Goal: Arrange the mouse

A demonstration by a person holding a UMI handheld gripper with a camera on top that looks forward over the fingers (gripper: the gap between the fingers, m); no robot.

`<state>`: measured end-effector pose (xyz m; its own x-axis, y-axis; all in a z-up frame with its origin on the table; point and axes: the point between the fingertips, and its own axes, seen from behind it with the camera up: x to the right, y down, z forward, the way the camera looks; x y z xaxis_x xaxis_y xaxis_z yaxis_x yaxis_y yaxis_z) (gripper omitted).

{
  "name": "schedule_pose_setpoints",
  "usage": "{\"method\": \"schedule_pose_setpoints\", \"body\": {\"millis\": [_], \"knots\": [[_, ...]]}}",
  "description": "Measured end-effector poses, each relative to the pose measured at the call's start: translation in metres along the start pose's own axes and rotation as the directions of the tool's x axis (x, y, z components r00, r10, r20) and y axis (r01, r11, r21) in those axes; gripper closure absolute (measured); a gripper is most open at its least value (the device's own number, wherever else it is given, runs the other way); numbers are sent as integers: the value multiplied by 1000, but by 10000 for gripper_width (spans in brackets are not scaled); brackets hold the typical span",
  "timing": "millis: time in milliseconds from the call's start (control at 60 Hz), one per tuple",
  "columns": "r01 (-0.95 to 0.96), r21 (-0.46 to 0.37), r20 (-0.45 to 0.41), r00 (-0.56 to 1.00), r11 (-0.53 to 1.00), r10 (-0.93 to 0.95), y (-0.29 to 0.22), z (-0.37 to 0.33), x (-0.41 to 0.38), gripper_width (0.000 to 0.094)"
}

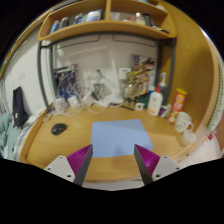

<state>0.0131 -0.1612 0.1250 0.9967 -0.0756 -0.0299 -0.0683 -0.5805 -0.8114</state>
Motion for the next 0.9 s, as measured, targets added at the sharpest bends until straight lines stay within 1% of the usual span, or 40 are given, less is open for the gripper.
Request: {"method": "schedule_pose_setpoints", "body": {"millis": [117, 233, 383, 567, 750, 900], "knots": [[38, -64, 73, 997, 997, -34, 27, 28, -80, 100], [62, -115, 143, 989, 991, -45, 40, 57, -156, 97], [90, -164, 187, 981, 982, -59, 41, 97, -231, 85], [83, -208, 179, 983, 975, -46, 31, 146, -281, 91], [73, -255, 148, 988, 964, -36, 26, 183, -306, 90], [61, -252, 131, 991, 966, -28, 10, 207, -320, 97]]}}
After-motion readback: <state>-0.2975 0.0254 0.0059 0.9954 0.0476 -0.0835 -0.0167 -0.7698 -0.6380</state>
